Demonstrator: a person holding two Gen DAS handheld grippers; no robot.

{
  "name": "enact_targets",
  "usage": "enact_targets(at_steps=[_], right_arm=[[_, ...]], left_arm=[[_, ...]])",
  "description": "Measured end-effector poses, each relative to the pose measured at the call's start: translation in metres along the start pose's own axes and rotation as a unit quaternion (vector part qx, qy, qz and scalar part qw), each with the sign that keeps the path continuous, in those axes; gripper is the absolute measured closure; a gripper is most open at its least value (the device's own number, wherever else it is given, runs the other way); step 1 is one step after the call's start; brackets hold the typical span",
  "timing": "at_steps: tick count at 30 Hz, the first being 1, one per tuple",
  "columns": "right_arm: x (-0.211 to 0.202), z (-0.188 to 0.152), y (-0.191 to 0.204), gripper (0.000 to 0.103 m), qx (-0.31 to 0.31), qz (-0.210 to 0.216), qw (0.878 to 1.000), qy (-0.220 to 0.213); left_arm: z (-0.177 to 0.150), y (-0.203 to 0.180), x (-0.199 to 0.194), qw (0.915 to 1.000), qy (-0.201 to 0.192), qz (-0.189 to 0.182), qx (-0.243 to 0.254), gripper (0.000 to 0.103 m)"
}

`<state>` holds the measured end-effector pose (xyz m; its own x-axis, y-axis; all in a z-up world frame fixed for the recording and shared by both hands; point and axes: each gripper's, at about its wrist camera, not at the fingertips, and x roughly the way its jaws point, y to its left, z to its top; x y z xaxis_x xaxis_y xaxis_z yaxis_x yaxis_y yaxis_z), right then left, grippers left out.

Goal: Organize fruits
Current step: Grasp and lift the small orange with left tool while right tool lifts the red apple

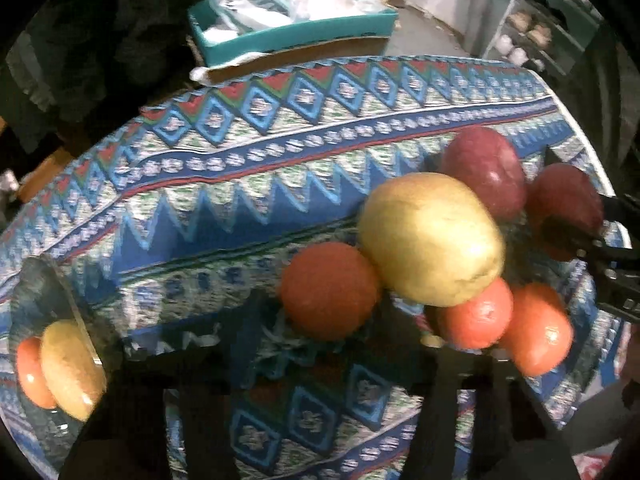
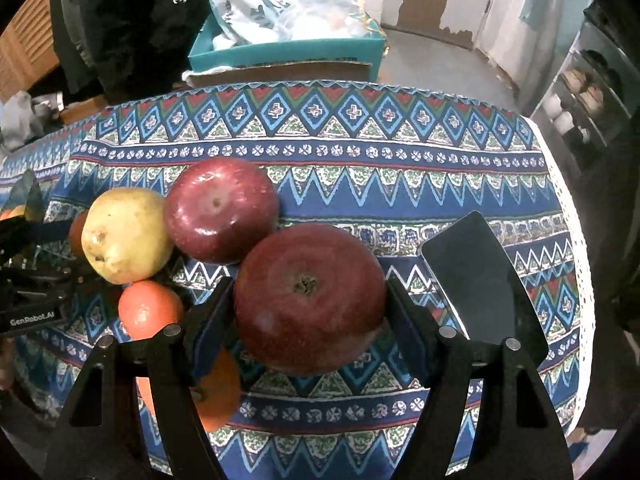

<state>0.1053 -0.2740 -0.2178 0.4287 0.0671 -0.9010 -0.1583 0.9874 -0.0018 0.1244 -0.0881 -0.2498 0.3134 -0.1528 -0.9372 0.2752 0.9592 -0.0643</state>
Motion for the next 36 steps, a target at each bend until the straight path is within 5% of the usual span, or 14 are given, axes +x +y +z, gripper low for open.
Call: enact_targets(at_steps=[12, 36], right_arm=[[-0.019, 0.003, 0.01, 0.029, -0.016, -0.011, 1.0, -0.025], [-0.091, 0.015, 0.032, 0.029, -0.04, -0.002, 0.993, -0.11]], left_arm=[[-0.009, 0.002, -0.018, 0.9997, -0.015, 0.014, -0.008, 0.058], [-0.015, 0.004, -0.116, 0.9933, -0.113, 0.005, -0.025, 0.058]])
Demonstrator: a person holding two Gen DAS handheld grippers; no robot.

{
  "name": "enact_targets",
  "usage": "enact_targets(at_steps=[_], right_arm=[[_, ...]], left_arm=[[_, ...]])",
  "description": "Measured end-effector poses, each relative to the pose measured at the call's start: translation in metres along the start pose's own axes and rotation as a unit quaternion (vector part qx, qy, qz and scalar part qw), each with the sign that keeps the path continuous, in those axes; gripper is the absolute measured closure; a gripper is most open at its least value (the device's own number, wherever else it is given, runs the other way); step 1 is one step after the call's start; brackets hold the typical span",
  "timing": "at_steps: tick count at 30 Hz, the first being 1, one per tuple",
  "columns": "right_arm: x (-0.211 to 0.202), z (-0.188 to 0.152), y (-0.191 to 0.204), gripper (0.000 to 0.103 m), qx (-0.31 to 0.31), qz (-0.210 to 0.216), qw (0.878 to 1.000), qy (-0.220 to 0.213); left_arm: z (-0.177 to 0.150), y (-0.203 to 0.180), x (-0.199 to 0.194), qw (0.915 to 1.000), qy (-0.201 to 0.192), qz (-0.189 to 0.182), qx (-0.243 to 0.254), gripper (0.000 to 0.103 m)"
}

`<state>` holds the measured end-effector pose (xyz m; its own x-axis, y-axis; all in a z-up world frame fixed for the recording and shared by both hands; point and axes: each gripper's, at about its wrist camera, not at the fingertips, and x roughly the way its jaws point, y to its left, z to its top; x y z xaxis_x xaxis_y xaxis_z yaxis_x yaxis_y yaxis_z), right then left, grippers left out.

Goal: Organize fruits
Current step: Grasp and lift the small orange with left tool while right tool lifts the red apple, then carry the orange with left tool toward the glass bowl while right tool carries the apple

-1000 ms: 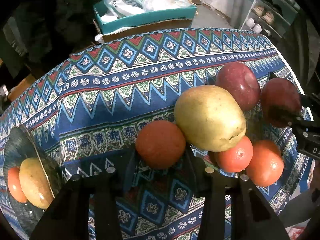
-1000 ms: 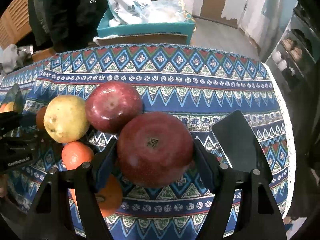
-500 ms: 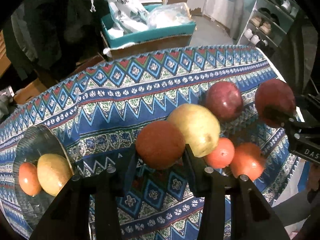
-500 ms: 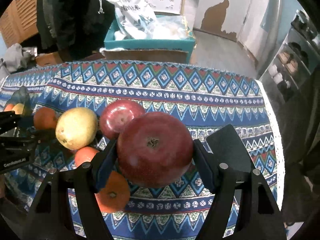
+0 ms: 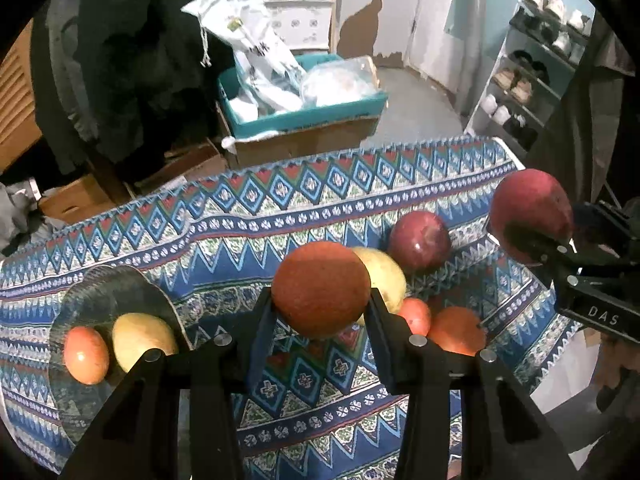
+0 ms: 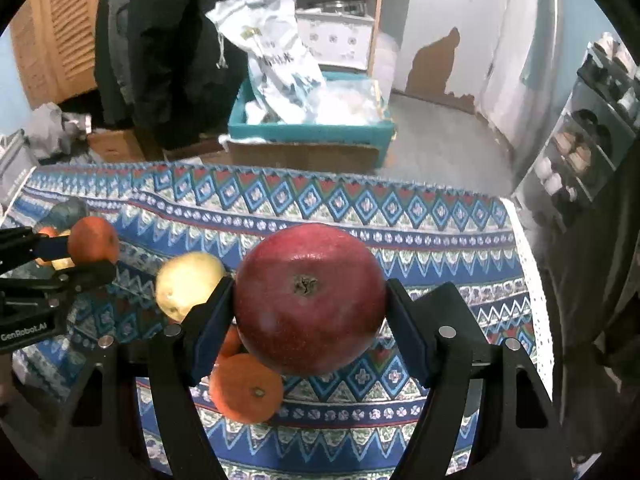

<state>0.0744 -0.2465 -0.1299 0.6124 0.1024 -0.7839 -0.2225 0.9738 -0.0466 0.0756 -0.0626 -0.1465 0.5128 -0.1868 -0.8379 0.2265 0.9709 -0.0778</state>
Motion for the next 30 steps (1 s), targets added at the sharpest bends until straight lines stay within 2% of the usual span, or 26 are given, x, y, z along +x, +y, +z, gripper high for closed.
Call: enact_targets(at_steps=[14, 30], right_arm=[[-0.036, 0.015, 0.011, 0.029, -0.005, 0.019, 0.999, -0.047], [-0.068, 0.028, 0.03, 0.029, -0.017, 0.044, 0.995, -0.089]], left_arm=[[0.005, 0.005, -0.057, 0.9983, -0.057, 0.005, -0.011, 0.058], [0.002, 0.017, -0.097, 0.9953, -0.094, 0.008, -0.017, 0.058]])
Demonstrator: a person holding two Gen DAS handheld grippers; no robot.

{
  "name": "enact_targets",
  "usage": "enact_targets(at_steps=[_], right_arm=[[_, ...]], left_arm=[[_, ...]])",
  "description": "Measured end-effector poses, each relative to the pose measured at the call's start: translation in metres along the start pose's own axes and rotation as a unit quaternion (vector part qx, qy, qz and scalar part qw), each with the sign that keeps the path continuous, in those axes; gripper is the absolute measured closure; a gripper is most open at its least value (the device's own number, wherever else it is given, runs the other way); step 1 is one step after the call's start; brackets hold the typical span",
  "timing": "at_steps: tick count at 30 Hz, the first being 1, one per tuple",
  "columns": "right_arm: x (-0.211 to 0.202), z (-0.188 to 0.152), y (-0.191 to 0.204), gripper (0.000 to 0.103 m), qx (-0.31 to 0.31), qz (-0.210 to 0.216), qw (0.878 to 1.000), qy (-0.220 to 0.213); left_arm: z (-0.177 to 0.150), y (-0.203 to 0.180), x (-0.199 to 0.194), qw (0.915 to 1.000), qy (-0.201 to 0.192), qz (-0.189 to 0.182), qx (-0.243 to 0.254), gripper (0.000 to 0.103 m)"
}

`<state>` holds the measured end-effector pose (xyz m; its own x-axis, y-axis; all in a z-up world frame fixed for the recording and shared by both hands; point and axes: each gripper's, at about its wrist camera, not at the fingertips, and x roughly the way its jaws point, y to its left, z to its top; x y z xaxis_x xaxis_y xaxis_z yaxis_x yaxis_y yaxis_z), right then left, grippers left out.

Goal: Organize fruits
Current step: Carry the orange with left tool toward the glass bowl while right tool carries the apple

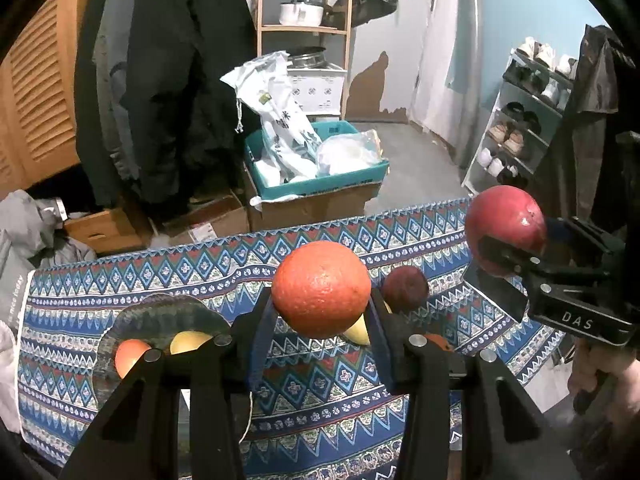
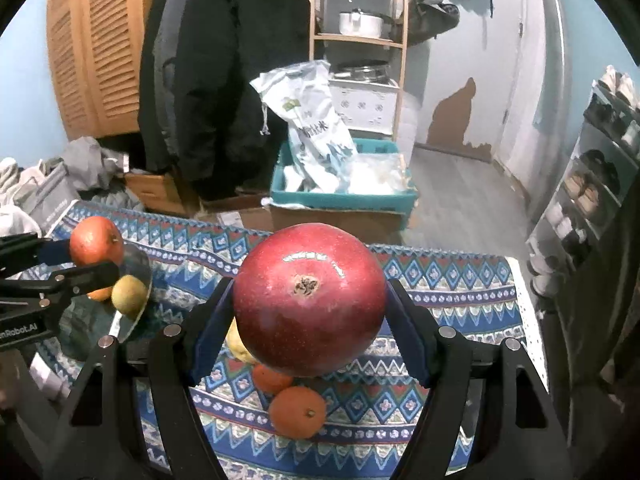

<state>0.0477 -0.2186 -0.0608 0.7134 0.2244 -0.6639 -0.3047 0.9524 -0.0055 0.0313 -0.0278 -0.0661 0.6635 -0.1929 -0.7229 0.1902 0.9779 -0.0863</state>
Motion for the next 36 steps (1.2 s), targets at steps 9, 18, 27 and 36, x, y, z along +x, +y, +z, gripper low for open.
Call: enact_targets(at_steps=[9, 18, 27, 36], right_arm=[[-0.001, 0.009, 0.022, 0.029, -0.014, 0.018, 1.0, -0.009], [0.004, 0.019, 0.052, 0.029, -0.036, 0.039, 0.999, -0.009], [0.014, 0.026, 0.086, 0.029, -0.056, 0.064, 0.996, -0.003], [0.032, 0.032, 0.119, 0.029, -0.071, 0.09, 0.993, 0.014]], left_arm=[[-0.002, 0.018, -0.011, 0.9998, -0.006, 0.004, -0.016, 0.058], [-0.008, 0.04, -0.019, 0.9993, -0.008, 0.017, -0.033, 0.058], [-0.018, 0.07, -0.027, 0.9977, -0.01, 0.031, -0.06, 0.058], [-0.029, 0.104, -0.032, 0.9949, -0.006, 0.05, -0.088, 0.058]])
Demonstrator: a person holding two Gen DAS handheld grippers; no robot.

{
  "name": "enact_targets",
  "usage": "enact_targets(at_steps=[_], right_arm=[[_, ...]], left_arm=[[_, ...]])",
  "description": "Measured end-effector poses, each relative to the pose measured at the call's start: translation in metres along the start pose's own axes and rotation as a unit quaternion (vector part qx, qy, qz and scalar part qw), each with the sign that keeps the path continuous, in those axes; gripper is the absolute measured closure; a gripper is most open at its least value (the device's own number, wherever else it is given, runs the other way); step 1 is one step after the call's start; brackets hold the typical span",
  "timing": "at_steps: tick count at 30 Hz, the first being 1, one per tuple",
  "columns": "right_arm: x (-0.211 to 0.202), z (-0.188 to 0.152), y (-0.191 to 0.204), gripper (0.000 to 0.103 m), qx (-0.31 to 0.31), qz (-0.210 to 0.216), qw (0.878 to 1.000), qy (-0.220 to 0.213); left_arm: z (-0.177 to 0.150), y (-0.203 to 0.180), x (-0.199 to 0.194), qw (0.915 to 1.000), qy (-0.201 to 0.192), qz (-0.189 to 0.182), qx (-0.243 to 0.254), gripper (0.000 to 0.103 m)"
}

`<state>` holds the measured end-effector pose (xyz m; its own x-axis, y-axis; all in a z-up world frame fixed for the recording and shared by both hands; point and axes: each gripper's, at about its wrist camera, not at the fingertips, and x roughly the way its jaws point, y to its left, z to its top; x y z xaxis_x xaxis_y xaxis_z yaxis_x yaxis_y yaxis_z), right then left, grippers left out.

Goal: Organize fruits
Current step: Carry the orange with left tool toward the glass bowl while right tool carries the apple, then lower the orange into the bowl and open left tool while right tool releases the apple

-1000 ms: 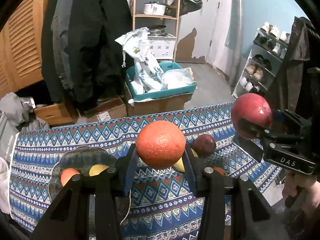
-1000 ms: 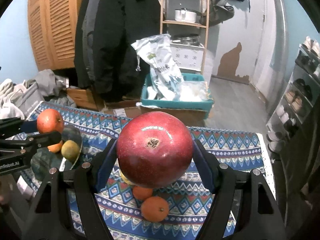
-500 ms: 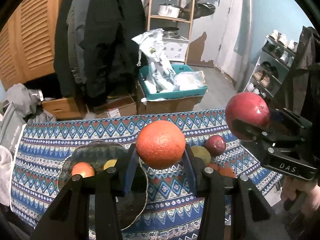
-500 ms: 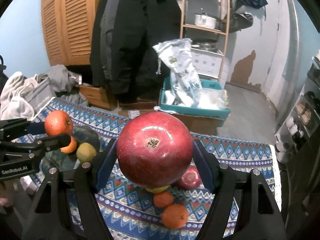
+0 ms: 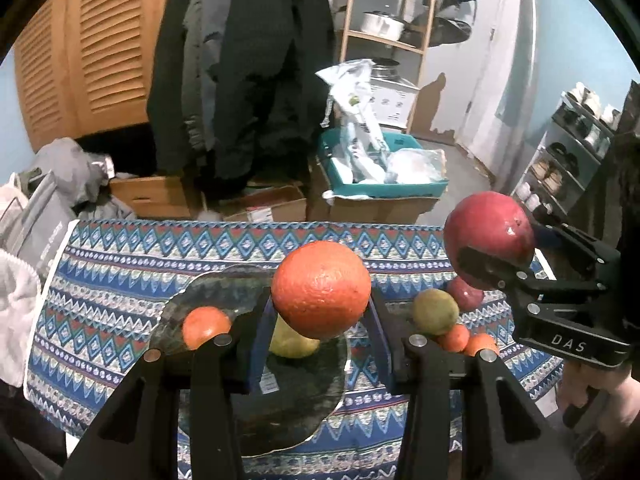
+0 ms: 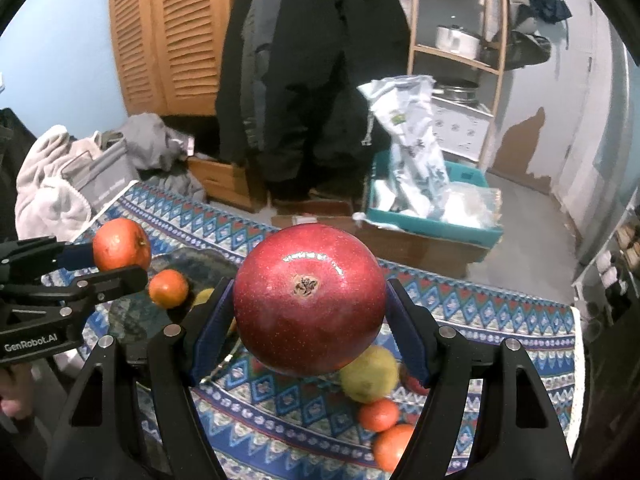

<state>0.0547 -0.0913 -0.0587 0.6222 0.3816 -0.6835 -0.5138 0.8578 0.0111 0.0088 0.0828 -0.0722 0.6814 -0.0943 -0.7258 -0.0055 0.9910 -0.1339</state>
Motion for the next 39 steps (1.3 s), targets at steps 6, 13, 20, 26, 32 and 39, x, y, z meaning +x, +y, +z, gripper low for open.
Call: enact_targets(at_steps=[6, 13, 20, 26, 32, 39], right_arm=[[0.021, 0.005, 0.023, 0.029, -0.012, 0.021, 1.0, 0.016], [0.045, 0.008, 0.049, 0.029, -0.025, 0.042, 0.998, 0.035], [0.069, 0.006, 0.073, 0.029, -0.037, 0.066, 0.995, 0.061], [0.089, -0.001, 0.089, 0.029, -0.042, 0.082, 0.992, 0.087], [0.103, -0.008, 0.1, 0.029, -0.043, 0.093, 0.989, 0.109], [0.116, -0.016, 0.107, 0.029, -0.043, 0.102, 0.985, 0.132]], left_arm=[[-0.007, 0.024, 0.004, 0.9997, 0.01, 0.016, -0.017, 0.058], [-0.018, 0.054, 0.009, 0.9984, 0.024, 0.036, -0.036, 0.058], [-0.031, 0.082, 0.018, 0.9961, 0.046, 0.054, -0.052, 0.058], [-0.042, 0.097, 0.025, 0.9941, 0.062, 0.068, -0.057, 0.058], [-0.052, 0.108, 0.037, 0.9912, 0.087, 0.081, -0.059, 0.058], [-0.06, 0.114, 0.046, 0.9888, 0.106, 0.085, -0.06, 0.058]])
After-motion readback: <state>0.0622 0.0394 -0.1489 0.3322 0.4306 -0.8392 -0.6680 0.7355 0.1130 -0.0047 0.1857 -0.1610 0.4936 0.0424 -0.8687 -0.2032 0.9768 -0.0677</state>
